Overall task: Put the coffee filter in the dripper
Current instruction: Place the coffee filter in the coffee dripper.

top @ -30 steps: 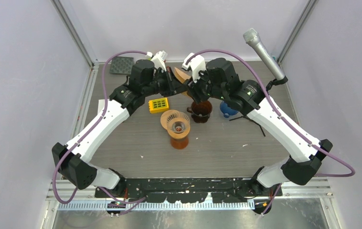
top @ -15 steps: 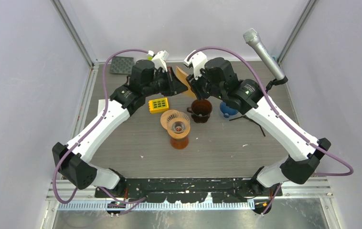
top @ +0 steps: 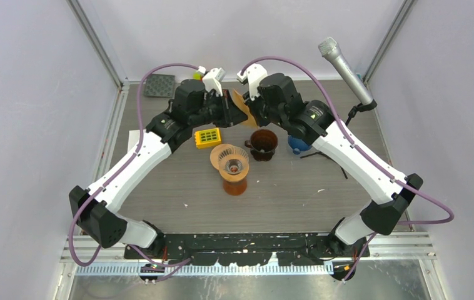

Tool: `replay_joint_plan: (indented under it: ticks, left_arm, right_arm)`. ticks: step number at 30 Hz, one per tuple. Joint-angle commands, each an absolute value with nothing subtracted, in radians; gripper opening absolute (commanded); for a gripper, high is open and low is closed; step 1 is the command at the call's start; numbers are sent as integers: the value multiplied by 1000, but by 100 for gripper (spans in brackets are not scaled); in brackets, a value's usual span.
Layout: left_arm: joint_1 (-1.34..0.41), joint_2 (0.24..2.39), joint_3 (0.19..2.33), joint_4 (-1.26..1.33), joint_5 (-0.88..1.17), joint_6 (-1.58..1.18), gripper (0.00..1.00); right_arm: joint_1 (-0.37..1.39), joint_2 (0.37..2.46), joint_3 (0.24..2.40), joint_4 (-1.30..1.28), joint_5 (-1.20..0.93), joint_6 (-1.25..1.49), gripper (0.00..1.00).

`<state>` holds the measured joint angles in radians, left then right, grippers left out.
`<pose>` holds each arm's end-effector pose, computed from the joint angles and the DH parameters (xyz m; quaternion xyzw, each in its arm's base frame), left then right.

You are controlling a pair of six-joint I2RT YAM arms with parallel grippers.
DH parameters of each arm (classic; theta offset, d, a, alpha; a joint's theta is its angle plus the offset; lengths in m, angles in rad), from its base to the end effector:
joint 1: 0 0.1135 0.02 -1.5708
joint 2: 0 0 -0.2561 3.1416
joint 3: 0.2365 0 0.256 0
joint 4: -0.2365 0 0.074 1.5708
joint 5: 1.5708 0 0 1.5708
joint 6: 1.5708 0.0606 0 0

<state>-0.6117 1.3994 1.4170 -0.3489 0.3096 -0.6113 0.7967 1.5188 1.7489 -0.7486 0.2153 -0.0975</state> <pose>0.2748 -0.2153 0.3874 0.0897 0.8043 -0.4322 0.3978 0.2546 0.2419 0.4184 -0.3231 0.7986 0.0837 0.5009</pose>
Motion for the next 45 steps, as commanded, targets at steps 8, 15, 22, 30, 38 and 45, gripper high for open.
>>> replay_joint_plan:
  ticks: [8, 15, 22, 30, 38, 45]
  left_arm:
    - [-619, 1401, 1438, -339, 221, -572, 0]
    - [-618, 1408, 1450, -370, 168, -560, 0]
    - [-618, 1414, 1457, -371, 165, -553, 4]
    - [-618, 1412, 1459, -355, 181, -545, 28]
    - [-617, 1417, 1439, -313, 194, -536, 31]
    - [-617, 1422, 1426, -291, 218, -522, 0]
  right_arm:
    - [812, 1517, 1781, -685, 340, -85, 0]
    - [826, 1505, 1756, -666, 400, -109, 0]
    - [839, 1494, 1717, -650, 376, -124, 1]
    - [846, 1491, 1686, -641, 326, -123, 2]
    - [846, 1474, 1667, -631, 296, -115, 1]
    - [845, 1456, 1637, -612, 299, -108, 1]
